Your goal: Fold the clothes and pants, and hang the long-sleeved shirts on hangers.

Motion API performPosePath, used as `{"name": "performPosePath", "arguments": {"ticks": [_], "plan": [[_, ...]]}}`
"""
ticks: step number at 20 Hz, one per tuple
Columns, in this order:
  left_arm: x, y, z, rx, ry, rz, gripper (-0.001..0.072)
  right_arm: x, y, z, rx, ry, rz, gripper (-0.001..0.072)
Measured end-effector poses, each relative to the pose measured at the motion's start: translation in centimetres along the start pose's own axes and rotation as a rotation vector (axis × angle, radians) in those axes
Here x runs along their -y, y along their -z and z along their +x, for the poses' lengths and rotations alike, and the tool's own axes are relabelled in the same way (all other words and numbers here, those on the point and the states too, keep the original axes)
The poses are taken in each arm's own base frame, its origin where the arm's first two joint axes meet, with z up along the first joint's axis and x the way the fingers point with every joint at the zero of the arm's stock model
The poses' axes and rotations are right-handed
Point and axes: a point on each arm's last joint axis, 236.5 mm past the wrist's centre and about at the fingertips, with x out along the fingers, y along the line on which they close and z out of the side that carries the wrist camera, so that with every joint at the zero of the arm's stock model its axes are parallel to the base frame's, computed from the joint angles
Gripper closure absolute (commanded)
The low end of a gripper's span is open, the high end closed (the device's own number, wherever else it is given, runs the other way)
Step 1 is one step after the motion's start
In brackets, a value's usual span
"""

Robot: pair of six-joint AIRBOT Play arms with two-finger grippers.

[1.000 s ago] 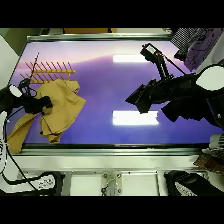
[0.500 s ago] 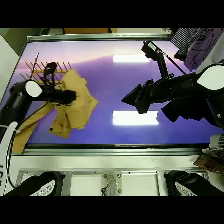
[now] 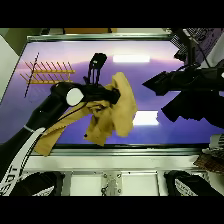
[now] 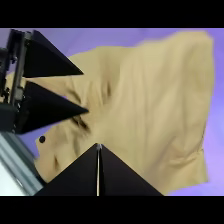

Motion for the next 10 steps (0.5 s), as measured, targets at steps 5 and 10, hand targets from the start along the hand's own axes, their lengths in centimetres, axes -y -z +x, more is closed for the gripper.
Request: {"name": "performPosePath", "arguments": {"ticks": [5,10], "plan": [[-11.6,0.0,-1.4,-0.116,-0.198,-0.104,-0.0002,2.0,-0.2,-1.1,0.019,0.047,0.06,0.0696],[-21.2,7.1,-1.8,-0.238,-0.219,-0.474,-0.0002,2.4,-0.1,-1.1,0.018,0.053,0.074,0.0697]]}}
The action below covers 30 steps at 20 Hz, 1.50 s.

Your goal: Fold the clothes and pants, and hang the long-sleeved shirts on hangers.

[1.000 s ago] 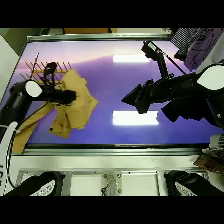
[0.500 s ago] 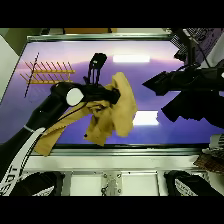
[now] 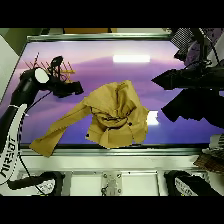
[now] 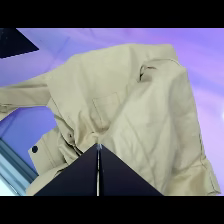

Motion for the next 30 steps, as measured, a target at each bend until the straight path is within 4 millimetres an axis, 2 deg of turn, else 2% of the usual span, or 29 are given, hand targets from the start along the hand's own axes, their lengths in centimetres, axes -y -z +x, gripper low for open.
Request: {"name": "performPosePath", "arguments": {"ticks": [1,3,7,8,9,10,11,13,15,17,19,20,22,24,26,27,28,29,30], "plan": [[-0.6,0.3,0.8,-0.01,0.034,-0.059,-0.0002,0.1,0.0,0.0,-0.001,0.0,0.002,0.0696],[-0.6,0.8,2.5,-0.027,0.111,-0.149,-0.0002,0.2,0.1,0.1,-0.004,0.004,0.005,0.0697],[1.6,1.1,5.6,-0.064,0.215,-0.211,-0.0002,0.2,0.1,0.1,-0.005,0.003,0.007,0.0696],[2.4,0.9,6.1,-0.068,0.232,-0.207,0.0029,0.2,0.1,0.1,-0.004,0.003,0.007,0.0696],[3.3,0.6,6.6,-0.07,0.249,-0.202,0.028,0.2,0.1,0.1,-0.005,0.003,0.007,0.0696],[4.1,0.1,6.9,-0.066,0.261,-0.191,0.0618,0.2,0.1,0.1,-0.004,0.003,0.007,0.0697],[5.1,-0.5,7.0,-0.06,0.278,-0.179,0.0693,0.2,0.1,0.1,-0.004,0.003,0.007,0.0697],[7.2,-2.5,6.0,-0.019,0.315,-0.149,0.0693,0.4,0.0,-0.2,0.002,0.013,0.005,0.0697],[10.0,-5.3,3.0,0.058,0.365,-0.097,0.0694,0.9,-0.5,-1.0,0.029,0.042,-0.001,0.0697],[14.2,-7.6,-2.0,0.156,0.43,0.003,0.0694,1.5,-1.6,-2.8,0.09,0.09,-0.009,0.0697],[19.2,-7.9,-7.5,0.242,0.499,0.13,0.0694,2.1,-3.3,-5.4,0.19,0.154,-0.011,0.0698],[21.8,-7.4,-9.8,0.274,0.529,0.197,0.0694,2.4,-4.3,-6.9,0.247,0.189,-0.003,0.0697],[27.3,-4.9,-13.3,0.311,0.585,0.339,0.0693,2.7,-6.2,-10.2,0.373,0.257,0.012,0.0697],[32.5,-1.1,-14.4,0.303,0.635,0.461,0.0693,2.4,-7.3,-12.7,0.461,0.3,0.015,0.0697],[36.9,3.1,-13.5,0.271,0.664,0.576,0.0691,1.9,-7.9,-14.5,0.517,0.324,0.01,0.0697],[38.6,5.4,-12.3,0.245,0.661,0.635,0.0528,1.6,-8.1,-15.0,0.536,0.33,0.008,0.0697],[39.9,7.6,-10.7,0.22,0.645,0.694,0.0177,1.4,-8.2,-15.5,0.55,0.336,0.004,0.0697],[40.7,9.3,-9.2,0.199,0.622,0.747,0.0048,1.2,-8.3,-15.8,0.561,0.339,0.002,0.0697],[41.1,10.6,-7.8,0.187,0.587,0.796,0.0048,1.1,-8.3,-16.0,0.565,0.342,0.0,0.0697]]}}
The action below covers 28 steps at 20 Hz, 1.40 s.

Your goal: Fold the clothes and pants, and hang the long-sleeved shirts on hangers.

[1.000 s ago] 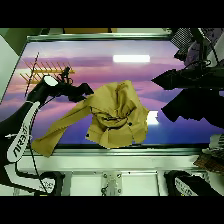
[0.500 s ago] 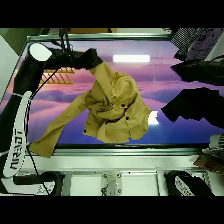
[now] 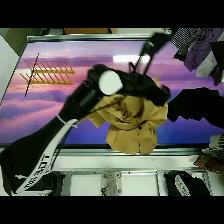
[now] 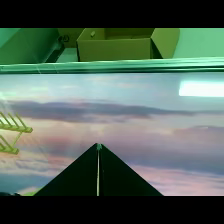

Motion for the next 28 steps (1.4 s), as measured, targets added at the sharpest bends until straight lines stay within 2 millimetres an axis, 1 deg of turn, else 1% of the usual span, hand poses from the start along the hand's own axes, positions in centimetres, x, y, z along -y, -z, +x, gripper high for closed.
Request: {"name": "performPosePath", "arguments": {"ticks": [1,2,4,5,7,9,11,12,14,16,17,21,23,24,25,26,28], "plan": [[-0.3,0.8,0.8,-0.026,-0.033,0.031,0.0048,-0.1,0.0,-0.1,0.0,0.0,0.001,0.0697],[-1.0,1.6,1.1,-0.054,-0.074,0.05,0.0048,-0.2,0.3,-0.2,-0.011,-0.002,-0.001,0.0697],[-3.6,2.4,0.2,-0.1,-0.168,0.062,0.0048,-0.2,0.8,-0.4,-0.035,0.0,-0.008,0.0697],[-5.4,2.7,-0.7,-0.125,-0.219,0.062,0.0048,-0.3,1.1,-0.4,-0.047,-0.001,-0.01,0.0697],[-10.0,3.5,-2.8,-0.177,-0.32,0.035,0.0048,-0.3,1.8,-0.5,-0.077,-0.002,-0.013,0.0697],[-14.6,4.6,-4.1,-0.221,-0.397,-0.003,0.0048,-0.4,2.4,-0.5,-0.101,-0.006,-0.015,0.0697],[-18.6,5.9,-4.1,-0.256,-0.437,-0.048,0.0048,-0.5,3.0,-0.6,-0.126,-0.012,-0.017,0.0697],[-19.9,6.8,-3.6,-0.275,-0.438,-0.07,0.0048,-0.5,3.2,-0.6,-0.134,-0.014,-0.017,0.0697],[-21.5,8.6,-1.6,-0.314,-0.421,-0.101,0.0048,-0.6,3.7,-0.7,-0.157,-0.02,-0.017,0.0697],[-22.2,10.2,0.8,-0.346,-0.405,-0.112,0.0048,-0.7,4.3,-0.7,-0.179,-0.024,-0.015,0.0697],[-22.1,10.8,2.1,-0.359,-0.392,-0.109,0.0048,-0.7,4.5,-0.6,-0.189,-0.027,-0.014,0.0697],[-21.5,11.8,7.0,-0.379,-0.352,-0.082,0.0048,-0.3,5.5,0.0,-0.234,-0.033,-0.001,0.0697],[-21.9,13.1,8.7,-0.401,-0.348,-0.088,0.005,0.3,6.6,0.6,-0.278,-0.031,0.014,0.0698],[-22.3,13.7,9.2,-0.406,-0.353,-0.106,0.0224,1.0,7.3,1.1,-0.309,-0.02,0.032,0.0698],[-22.8,14.3,9.5,-0.412,-0.364,-0.132,0.05,1.9,8.1,1.7,-0.34,0.001,0.05,0.0698],[-23.5,14.8,9.5,-0.413,-0.382,-0.164,0.0689,3.0,9.3,2.4,-0.383,0.032,0.063,0.0698],[-24.8,15.2,9.2,-0.412,-0.413,-0.222,0.0693,6.0,12.0,3.8,-0.486,0.125,0.084,0.0698]]}}
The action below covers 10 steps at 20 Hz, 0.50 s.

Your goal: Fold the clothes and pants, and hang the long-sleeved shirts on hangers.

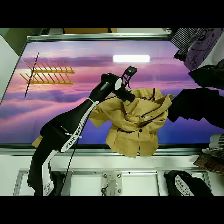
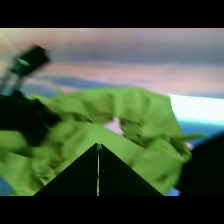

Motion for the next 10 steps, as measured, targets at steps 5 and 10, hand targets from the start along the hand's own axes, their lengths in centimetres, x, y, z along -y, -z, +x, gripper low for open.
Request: {"name": "performPosePath", "arguments": {"ticks": [5,10], "plan": [[-1.4,0.0,-0.9,-0.011,-0.017,-0.065,0.0692,5.2,4.8,8.5,-0.266,0.202,0.071,-0.0008],[-1.9,1.2,-0.8,-0.044,-0.027,-0.08,0.0693,8.0,10.0,16.6,-0.447,0.288,0.207,0.0002]]}}
